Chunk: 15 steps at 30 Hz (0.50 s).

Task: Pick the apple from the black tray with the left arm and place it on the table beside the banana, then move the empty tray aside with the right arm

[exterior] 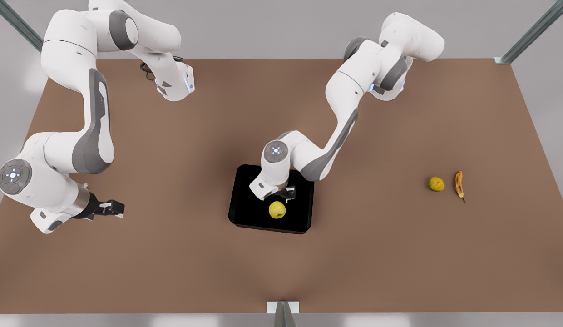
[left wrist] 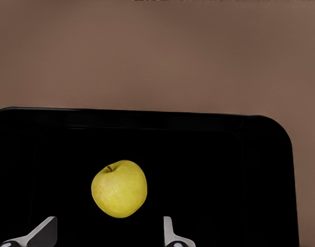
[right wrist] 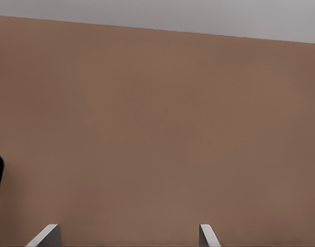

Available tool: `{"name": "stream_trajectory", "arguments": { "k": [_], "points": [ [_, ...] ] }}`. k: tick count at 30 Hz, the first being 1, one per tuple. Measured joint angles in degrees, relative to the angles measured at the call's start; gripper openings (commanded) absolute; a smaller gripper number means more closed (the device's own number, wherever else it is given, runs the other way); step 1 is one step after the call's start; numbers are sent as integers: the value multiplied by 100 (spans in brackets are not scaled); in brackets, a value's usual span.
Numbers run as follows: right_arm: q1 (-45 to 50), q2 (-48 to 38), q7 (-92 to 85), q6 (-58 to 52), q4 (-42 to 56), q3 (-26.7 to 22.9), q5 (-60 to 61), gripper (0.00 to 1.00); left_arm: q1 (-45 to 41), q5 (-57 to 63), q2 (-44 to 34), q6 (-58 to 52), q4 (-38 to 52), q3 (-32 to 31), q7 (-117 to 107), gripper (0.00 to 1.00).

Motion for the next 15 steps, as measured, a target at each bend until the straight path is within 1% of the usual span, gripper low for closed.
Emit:
{"name": "stream_trajectory", "arguments": {
  "k": [15],
  "points": [
    [0,0,-19,-59,-5,9,-2,100,82,219,606,785,-79,14,-554,100]
  ]
}}
